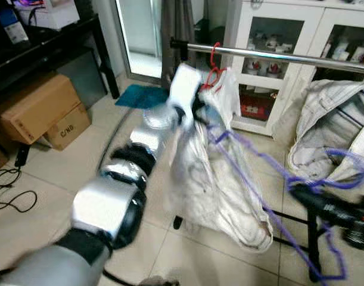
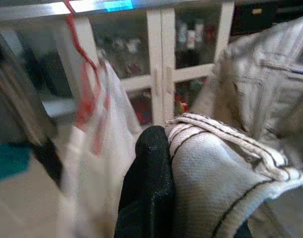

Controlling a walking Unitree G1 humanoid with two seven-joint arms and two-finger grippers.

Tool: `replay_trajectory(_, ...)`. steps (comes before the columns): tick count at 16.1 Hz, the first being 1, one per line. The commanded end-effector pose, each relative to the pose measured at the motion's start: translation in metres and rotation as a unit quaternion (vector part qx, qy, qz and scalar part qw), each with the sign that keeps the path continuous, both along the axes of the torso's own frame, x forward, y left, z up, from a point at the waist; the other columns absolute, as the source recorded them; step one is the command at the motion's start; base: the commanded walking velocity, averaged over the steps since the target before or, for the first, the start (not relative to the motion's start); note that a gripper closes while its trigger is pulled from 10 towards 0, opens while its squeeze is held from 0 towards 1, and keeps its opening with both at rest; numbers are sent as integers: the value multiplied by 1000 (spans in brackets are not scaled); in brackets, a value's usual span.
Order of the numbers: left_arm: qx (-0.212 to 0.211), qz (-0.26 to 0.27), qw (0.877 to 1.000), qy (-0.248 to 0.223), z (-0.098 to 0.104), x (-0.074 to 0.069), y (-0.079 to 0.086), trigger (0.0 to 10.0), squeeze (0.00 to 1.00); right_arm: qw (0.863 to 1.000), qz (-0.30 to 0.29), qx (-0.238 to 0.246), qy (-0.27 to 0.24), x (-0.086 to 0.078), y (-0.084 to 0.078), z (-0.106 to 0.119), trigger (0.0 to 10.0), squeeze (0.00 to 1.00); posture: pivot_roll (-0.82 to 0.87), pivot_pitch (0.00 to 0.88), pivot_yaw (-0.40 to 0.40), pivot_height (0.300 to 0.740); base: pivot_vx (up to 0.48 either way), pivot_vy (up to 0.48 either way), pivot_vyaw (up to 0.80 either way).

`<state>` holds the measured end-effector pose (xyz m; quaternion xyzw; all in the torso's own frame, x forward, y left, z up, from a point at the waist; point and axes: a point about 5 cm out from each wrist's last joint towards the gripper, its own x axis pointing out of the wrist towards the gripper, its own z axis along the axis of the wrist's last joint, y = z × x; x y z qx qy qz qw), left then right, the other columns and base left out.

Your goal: Hang hanger

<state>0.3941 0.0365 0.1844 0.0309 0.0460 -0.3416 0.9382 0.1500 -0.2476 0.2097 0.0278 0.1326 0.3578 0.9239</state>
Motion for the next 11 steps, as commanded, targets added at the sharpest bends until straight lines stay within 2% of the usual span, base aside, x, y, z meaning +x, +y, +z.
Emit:
replay_trajectory(1, -26, -6, 1000, -9, 8, 0, -4, 0, 0, 1000, -18, 1, -13, -3, -4, 5, 0, 0, -87, 0, 113, 740, 0, 0, 0)
replay_trajectory(2, -46, -28, 998, 14, -3, -7, -14, 0, 0, 996, -85, -19, -6, -1, -11, -3, 0, 0, -93, 0, 120, 740, 0, 0, 0)
replay_trajectory(3, -54, -48, 997, 16, -10, -13, -20, 0, 0, 991, -133, -34, 1, 3, -13, -12, 0, 0, -98, 0, 125, 740, 0, 0, 0)
replay_trajectory(4, -56, -85, 995, 14, -24, -26, -26, 1765, 0, 974, -221, -46, 11, 11, -12, -32, 0, 0, -105, 0, 133, 740, 0, 0, 0)
replay_trajectory(5, -26, -78, 997, -2, -34, -32, -23, 10000, 0, 965, -258, -50, 22, 16, -4, -48, 10000, 0, -107, 0, 133, 740, 0, 0, 0)
replay_trajectory(6, -7, -60, 998, -18, -40, -33, -14, 10000, 0, 958, -284, -22, 31, 19, 4, -60, 10000, 0, -104, 0, 129, 740, 0, 0, 0)
replay_trajectory(7, 15, -29, 998, -52, -48, -39, 5, 10000, 0, 947, -318, -6, 48, 25, 20, -83, 10000, 0, -81, 0, 115, 740, 0, 0, -800)
replay_trajectory(8, 39, -12, 996, -80, -55, -45, 24, 10000, 0, 942, -329, -19, 56, 30, 34, -98, 10000, 0, -65, 0, 100, 740, 0, 0, -800)
replay_trajectory(9, 52, -7, 995, -87, -58, -48, 31, 10000, 0, 943, -328, -27, 58, 33, 38, -102, 10000, 0, -65, 0, 100, 740, 0, 0, -800)
replay_trajectory(11, 44, 15, 996, -82, -68, -60, 55, 10000, 0, 925, -365, -88, 63, 43, 38, -115, 10000, 0, -38, 0, 81, 740, 0, 0, -800)
